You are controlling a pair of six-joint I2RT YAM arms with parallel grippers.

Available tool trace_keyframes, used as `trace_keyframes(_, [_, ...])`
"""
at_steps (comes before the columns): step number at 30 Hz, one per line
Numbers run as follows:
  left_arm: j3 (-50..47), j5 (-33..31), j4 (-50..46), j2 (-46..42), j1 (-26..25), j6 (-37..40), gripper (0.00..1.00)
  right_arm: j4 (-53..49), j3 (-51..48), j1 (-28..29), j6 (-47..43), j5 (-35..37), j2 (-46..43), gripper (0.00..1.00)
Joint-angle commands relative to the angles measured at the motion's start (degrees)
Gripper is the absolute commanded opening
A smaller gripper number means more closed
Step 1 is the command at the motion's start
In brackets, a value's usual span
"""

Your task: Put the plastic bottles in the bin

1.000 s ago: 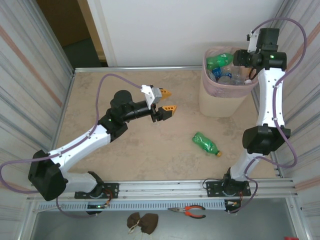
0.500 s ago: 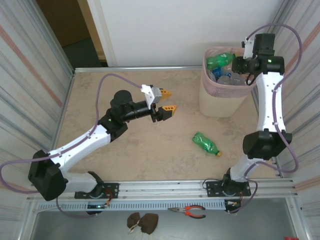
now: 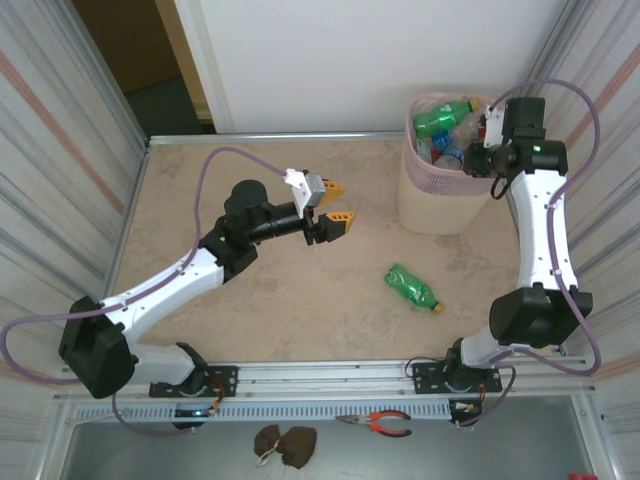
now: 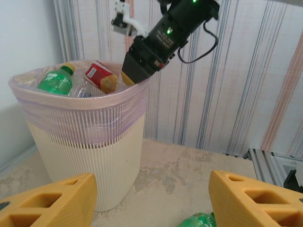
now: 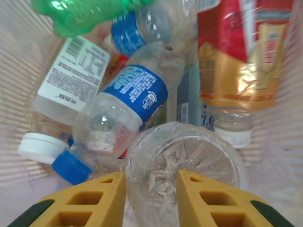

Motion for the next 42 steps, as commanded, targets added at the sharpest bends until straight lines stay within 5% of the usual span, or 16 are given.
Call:
trace_keyframes(1, [1.46, 0.81, 1.96, 0.10, 0.28, -0.97, 0.64, 0.31, -2.96, -1.68, 1.14, -0.45, 1.34, 0.29])
trace_keyframes(10, [1.02, -0.31, 1.50, -0.61, 0.36, -0.33, 0.64, -2.74, 4.84, -1.67, 2.20, -0.96, 5.48, 0.30])
trace_keyframes(23, [-0.14, -0.59, 2.20, -0.74, 0.36, -0.95, 0.64, -0.27, -1.24, 2.64, 3.78, -3.18, -10.17, 0.38])
trace_keyframes(33, [-1.90, -2.61, 1.97, -1.89, 1.17, -1.99, 0.64, -1.97, -14.55, 18.51, -1.68, -0.93, -19.57, 0.44])
trace_keyframes(42, [-5.77, -6.09, 2.86, -4.29, 4.44, -6.87, 0.64, -1.97, -25.91, 30.96, -6.00, 2.31, -17.71, 0.57])
